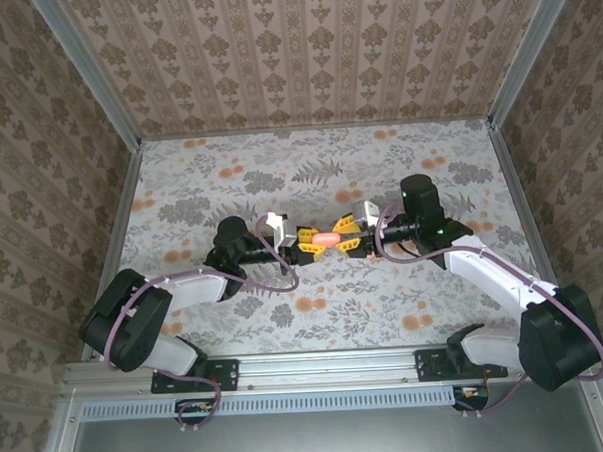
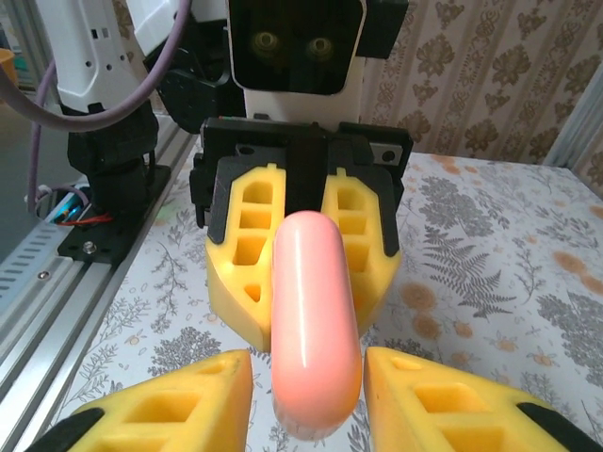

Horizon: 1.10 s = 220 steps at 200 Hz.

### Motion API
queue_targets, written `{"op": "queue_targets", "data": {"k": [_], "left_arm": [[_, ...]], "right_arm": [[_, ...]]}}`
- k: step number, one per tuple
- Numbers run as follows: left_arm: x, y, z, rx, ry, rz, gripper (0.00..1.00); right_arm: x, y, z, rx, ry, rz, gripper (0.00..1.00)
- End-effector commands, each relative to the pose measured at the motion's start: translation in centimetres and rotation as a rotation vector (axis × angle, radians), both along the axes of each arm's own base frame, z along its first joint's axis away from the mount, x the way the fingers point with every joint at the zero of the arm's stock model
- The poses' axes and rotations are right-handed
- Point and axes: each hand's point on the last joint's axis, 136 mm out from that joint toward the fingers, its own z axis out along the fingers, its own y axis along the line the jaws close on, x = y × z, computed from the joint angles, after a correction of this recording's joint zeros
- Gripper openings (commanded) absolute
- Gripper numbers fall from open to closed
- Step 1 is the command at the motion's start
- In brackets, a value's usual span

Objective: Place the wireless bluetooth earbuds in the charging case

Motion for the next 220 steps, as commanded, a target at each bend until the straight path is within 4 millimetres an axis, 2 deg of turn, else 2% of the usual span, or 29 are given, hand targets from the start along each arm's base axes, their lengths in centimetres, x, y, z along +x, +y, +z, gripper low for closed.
{"op": "queue_targets", "data": {"k": [1,76,125,171,202,220], "left_arm": [[-0.4,0.1,1.7,-0.033,-0.057,-0.011,0.1],[-0.3,0.1,1.9,-0.036,-0.055,-0.007,0.1],[-0.3,0.2,2.0,-0.037,-0.054,-0.002,0.11],[-0.1,0.2,2.0,-0.033,-0.051,0.013,0.15],[0.2,0.2,1.9,-0.03,-0.047,0.031,0.22],[0.6,0.3,1.8,-0.029,-0.047,0.06,0.39]], "right_arm": [[-0.7,0.6,1.1,0.031,0.003,0.071,0.36],[-0.5,0.7,0.7,0.025,0.006,0.071,0.31],[-0.4,0.7,0.6,0.021,-0.003,0.067,0.24],[-0.5,0.7,0.6,0.016,-0.011,0.065,0.21],[-0.4,0.6,0.5,0.013,-0.009,0.06,0.21],[-0.4,0.6,0.5,0.012,-0.011,0.059,0.21]]}}
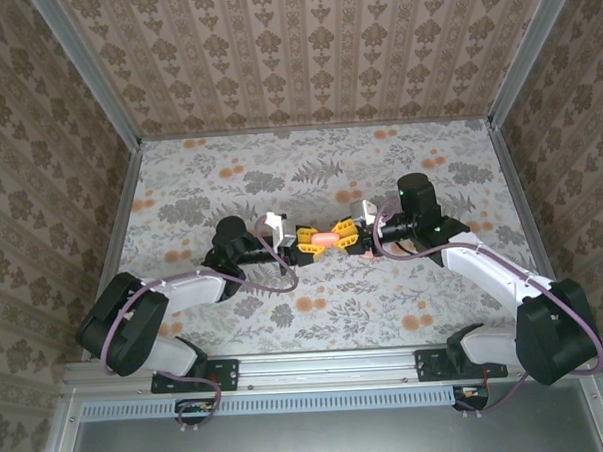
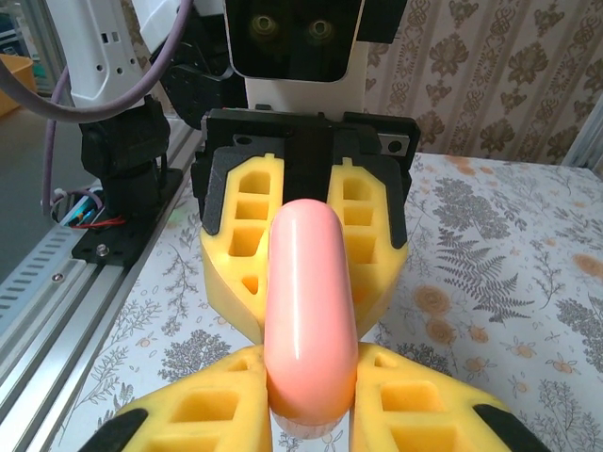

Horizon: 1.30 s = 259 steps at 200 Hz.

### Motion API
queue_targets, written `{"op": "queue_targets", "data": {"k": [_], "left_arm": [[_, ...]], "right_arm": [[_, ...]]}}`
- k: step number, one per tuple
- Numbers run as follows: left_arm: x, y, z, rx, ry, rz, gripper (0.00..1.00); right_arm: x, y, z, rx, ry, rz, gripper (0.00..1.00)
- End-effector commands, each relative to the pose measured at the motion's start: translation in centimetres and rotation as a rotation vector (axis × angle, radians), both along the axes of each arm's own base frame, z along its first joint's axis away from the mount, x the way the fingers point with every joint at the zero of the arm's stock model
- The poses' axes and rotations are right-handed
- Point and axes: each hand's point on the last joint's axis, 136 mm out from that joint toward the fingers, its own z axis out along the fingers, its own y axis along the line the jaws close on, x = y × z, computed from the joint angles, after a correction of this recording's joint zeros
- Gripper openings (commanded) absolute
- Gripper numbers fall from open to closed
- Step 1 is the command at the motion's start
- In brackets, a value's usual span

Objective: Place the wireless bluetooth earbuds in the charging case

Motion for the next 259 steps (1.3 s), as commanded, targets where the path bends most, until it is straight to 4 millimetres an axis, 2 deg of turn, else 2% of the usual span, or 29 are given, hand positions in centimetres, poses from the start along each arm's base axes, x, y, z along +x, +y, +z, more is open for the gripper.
{"op": "queue_targets", "data": {"k": [1,33,94,131,164,198,215,220,230,250,259], "left_arm": [[0.6,0.1,1.4,-0.029,-0.05,0.046,0.4],[0.7,0.3,1.3,-0.027,-0.065,0.071,0.64],[1.1,0.7,1.4,-0.029,-0.07,0.117,0.69],[3.2,2.2,2.6,-0.062,-0.059,0.295,0.74],[6.2,5.2,2.7,-0.07,-0.021,0.565,0.85],[8.8,8.7,2.2,0.002,0.067,0.792,0.91],[10.5,11.5,1.7,0.027,0.135,0.95,0.94],[10.9,12.3,1.5,0.034,0.155,0.99,0.95],[11.6,14.1,1.1,0.046,0.198,1.061,0.96],[12.8,17.5,-0.5,0.076,0.298,1.198,0.96],[13.7,19.9,-1.4,0.076,0.354,1.28,0.97]], "right_arm": [[-0.4,0.3,0.9,0.013,-0.035,0.036,0.21],[-0.3,0.3,0.9,0.009,-0.042,0.03,0.21],[0.0,0.2,0.8,-0.001,-0.026,0.013,0.21],[1.0,0.2,0.4,-0.018,0.052,-0.054,0.2],[2.3,0.4,-0.5,-0.02,0.2,-0.136,0.2],[3.0,1.2,-1.9,-0.041,0.341,-0.195,0.19],[4.1,1.9,-2.3,-0.046,0.434,-0.253,0.17],[4.5,2.3,-3.4,-0.065,0.484,-0.264,0.16],[4.9,3.1,-3.9,-0.079,0.545,-0.269,0.16],[5.5,4.7,-5.2,-0.109,0.633,-0.277,0.17],[5.8,5.5,-5.9,-0.125,0.681,-0.279,0.18]]}}
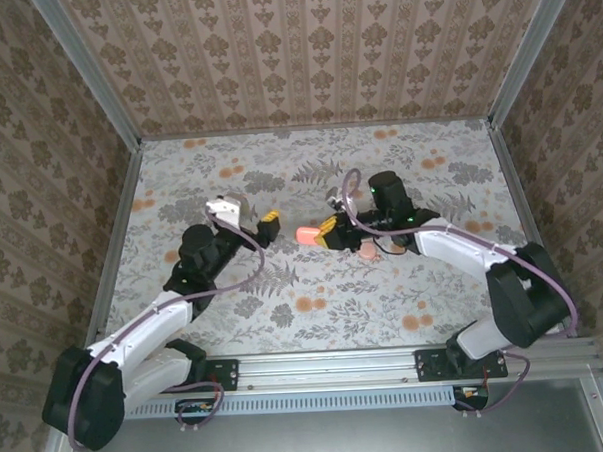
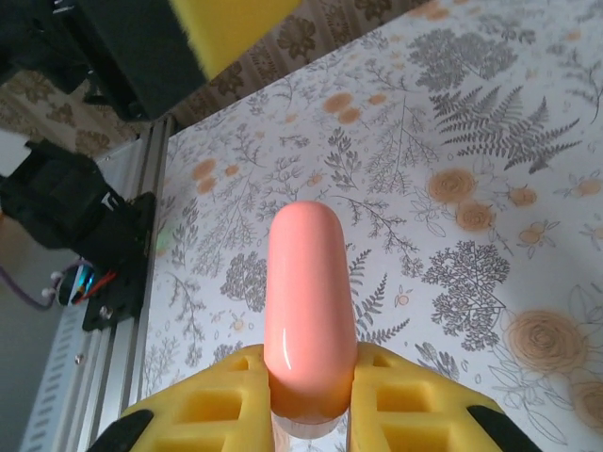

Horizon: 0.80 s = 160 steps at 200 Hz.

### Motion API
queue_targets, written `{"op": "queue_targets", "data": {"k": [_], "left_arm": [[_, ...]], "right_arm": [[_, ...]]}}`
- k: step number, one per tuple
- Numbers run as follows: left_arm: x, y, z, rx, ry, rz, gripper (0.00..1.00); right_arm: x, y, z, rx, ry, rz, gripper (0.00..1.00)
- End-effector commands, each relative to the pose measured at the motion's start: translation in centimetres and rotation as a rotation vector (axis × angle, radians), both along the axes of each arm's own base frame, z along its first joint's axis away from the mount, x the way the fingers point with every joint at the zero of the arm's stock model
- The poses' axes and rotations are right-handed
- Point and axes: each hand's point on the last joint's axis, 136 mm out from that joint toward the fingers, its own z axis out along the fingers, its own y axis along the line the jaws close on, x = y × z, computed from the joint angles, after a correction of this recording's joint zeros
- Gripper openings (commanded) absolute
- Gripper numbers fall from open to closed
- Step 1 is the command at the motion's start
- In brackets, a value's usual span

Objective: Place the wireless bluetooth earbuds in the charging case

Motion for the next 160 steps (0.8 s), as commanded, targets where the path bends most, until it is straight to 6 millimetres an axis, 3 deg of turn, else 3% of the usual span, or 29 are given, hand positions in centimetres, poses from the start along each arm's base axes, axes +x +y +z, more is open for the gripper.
{"op": "queue_targets", "data": {"k": [1,31,71,119,160], "left_arm": [[2.2,5.9,-2.6,-0.03,0.175,0.266,0.97],[3.1,9.7,-5.0,-0.092,0.276,0.386,0.97],[3.3,12.4,-6.0,-0.114,0.31,0.476,0.96],[3.2,13.9,-6.5,-0.126,0.324,0.512,0.96],[3.2,14.2,-6.6,-0.13,0.325,0.516,0.96]], "right_arm": [[1.4,1.9,-0.9,-0.017,0.151,-0.056,0.18],[2.8,4.9,-3.6,-0.076,0.388,-0.095,0.19],[3.6,9.2,-6.6,-0.156,0.527,-0.106,0.2],[6.3,11.5,-10.9,-0.177,0.745,-0.209,0.2],[7.2,12.5,-12.5,-0.189,0.824,-0.229,0.2]]}}
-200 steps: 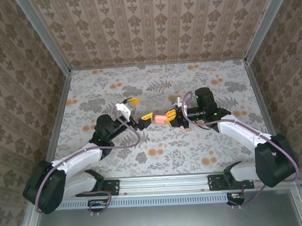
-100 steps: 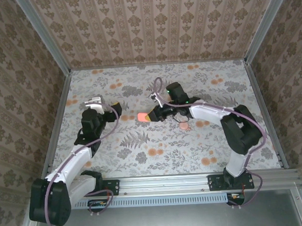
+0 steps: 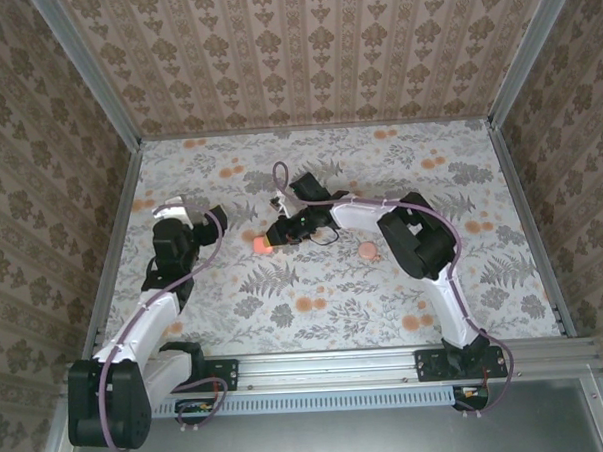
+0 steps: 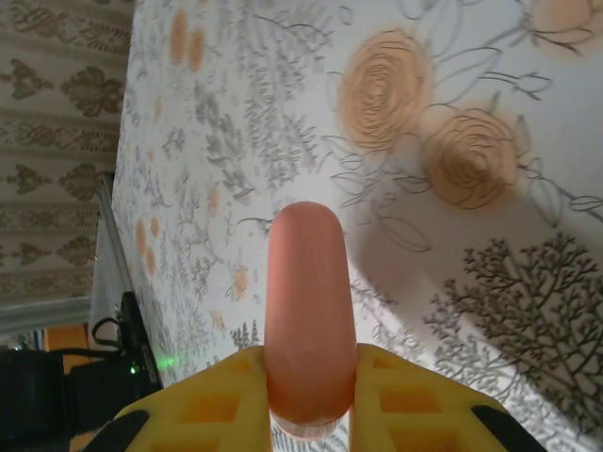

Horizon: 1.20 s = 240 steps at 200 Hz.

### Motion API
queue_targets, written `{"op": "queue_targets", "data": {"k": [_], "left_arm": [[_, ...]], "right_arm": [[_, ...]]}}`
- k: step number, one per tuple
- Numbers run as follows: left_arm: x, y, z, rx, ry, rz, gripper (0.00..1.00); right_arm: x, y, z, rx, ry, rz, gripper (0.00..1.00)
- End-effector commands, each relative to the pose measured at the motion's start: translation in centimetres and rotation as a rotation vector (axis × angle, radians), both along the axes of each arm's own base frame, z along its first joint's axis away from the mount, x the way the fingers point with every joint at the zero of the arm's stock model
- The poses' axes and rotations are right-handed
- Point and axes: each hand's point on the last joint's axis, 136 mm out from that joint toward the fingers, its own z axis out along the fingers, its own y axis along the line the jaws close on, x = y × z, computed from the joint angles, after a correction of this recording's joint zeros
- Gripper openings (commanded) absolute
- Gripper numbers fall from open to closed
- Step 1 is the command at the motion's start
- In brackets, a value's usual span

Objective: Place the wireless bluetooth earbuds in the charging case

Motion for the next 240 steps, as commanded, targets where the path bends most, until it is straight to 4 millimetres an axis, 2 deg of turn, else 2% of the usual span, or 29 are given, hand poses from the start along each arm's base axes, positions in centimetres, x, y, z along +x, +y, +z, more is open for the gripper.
{"op": "queue_targets", "data": {"k": [1,69,170,193,240], "left_arm": [[-0.3,0.3,-0.5,-0.024,0.017,0.014,0.96],[-0.1,0.2,-0.7,-0.021,0.025,0.005,0.96],[0.1,0.1,-1.0,-0.017,0.042,0.0,0.96],[0.0,0.0,-1.0,-0.019,0.046,-0.007,0.95],[0.0,-0.1,-1.1,-0.013,0.051,-0.019,0.95]], "right_arm": [[0.7,0.5,0.0,-0.007,0.081,-0.041,0.2],[1.1,0.5,-1.8,-0.069,0.166,-0.054,0.22],[2.9,-1.3,-2.7,-0.106,0.203,-0.147,0.44],[3.4,-1.6,-2.4,-0.105,0.196,-0.17,0.49],[4.4,-2.7,-0.6,-0.1,0.148,-0.212,0.49]]}}
